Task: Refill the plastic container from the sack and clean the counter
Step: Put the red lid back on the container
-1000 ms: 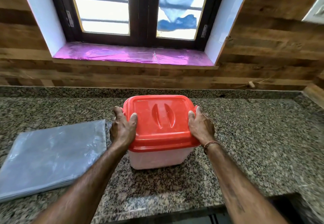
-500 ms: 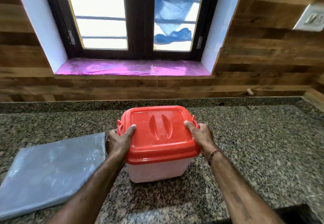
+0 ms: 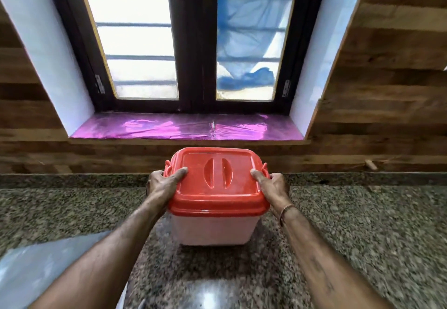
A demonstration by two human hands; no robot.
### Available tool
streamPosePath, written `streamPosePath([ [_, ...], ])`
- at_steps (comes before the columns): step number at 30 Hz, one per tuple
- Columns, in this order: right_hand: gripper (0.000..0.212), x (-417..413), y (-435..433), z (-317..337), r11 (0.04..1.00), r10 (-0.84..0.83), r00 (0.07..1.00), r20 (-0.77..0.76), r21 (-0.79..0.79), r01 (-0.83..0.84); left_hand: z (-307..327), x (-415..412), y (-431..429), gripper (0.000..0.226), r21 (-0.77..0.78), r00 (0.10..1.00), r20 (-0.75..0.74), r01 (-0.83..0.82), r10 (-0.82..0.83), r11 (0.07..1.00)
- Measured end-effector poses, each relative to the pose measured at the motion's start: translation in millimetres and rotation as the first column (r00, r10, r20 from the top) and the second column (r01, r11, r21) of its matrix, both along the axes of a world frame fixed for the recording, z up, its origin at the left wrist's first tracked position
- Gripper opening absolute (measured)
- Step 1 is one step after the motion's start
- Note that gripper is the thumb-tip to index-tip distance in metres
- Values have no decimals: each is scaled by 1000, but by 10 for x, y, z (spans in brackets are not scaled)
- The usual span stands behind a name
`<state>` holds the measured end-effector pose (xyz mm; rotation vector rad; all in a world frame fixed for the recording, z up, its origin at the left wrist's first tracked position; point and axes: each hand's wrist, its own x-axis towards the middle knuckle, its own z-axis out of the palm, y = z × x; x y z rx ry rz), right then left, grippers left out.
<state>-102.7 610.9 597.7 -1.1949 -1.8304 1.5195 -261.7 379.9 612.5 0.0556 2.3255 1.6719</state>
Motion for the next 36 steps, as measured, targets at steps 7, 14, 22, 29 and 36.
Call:
streamPosePath([
  [7, 37, -451, 469, -188, 999, 29, 999, 28, -21, -29, -175, -350, 396, 60, -52, 998, -23, -59, 58, 997],
  [14, 43, -617, 541, -381, 1000, 2, 1000, -17, -28, -2, -362, -670, 506, 66, -109, 998, -26, -57, 55, 992],
  [22, 44, -642, 502, -365, 998, -13, 1000, -24, -54, 12, -370, -666, 552, 62, -135, 996, -67, -61, 52, 989],
  [29, 75, -397, 174, -189, 990, -53, 994, 101, 137, 39, -384, -325, 250, 104, -189, 988, -119, 73, -96, 979],
  [36, 68, -138, -1314, -308, 701, -242, 970, 4, 692, 172, -737, -49, -934, 92, -260, 974, -174, 98, -147, 960],
])
